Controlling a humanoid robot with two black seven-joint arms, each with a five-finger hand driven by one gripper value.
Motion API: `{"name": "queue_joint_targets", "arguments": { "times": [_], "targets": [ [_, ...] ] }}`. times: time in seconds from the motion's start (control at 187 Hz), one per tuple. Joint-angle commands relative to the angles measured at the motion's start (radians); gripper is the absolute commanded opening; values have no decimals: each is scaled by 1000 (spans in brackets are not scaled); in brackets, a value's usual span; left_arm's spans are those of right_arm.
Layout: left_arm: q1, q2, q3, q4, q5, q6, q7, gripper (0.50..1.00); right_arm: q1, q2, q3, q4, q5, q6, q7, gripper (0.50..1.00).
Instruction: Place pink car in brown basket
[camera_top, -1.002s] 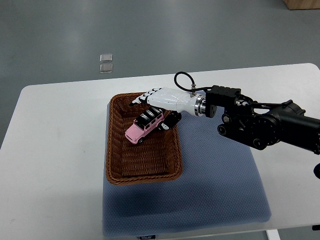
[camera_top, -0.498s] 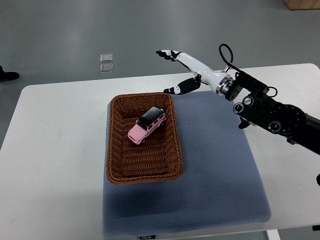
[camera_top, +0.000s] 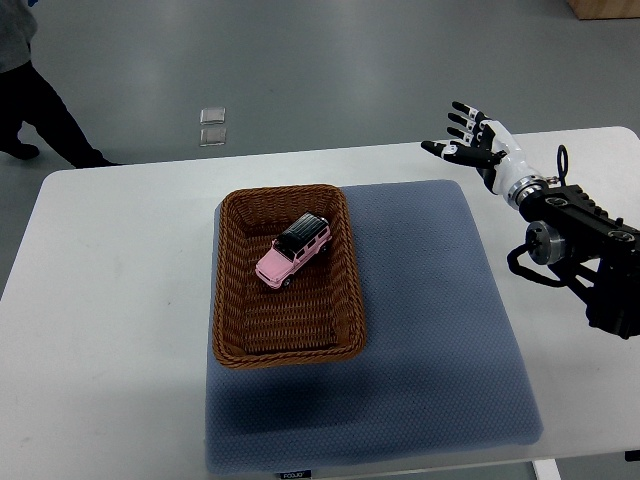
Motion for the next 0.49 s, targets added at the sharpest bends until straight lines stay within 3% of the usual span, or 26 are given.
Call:
{"name": "queue_joint_targets", "arguments": {
  "times": [0.0, 0.482],
  "targets": [
    [0, 0, 0, 0, 0, 0, 0, 1000, -6, -6, 0, -2, 79, 6, 0, 913],
    [0, 0, 0, 0, 0, 0, 0, 1000, -29, 3, 0, 1, 102, 15, 12, 913]
  ]
}}
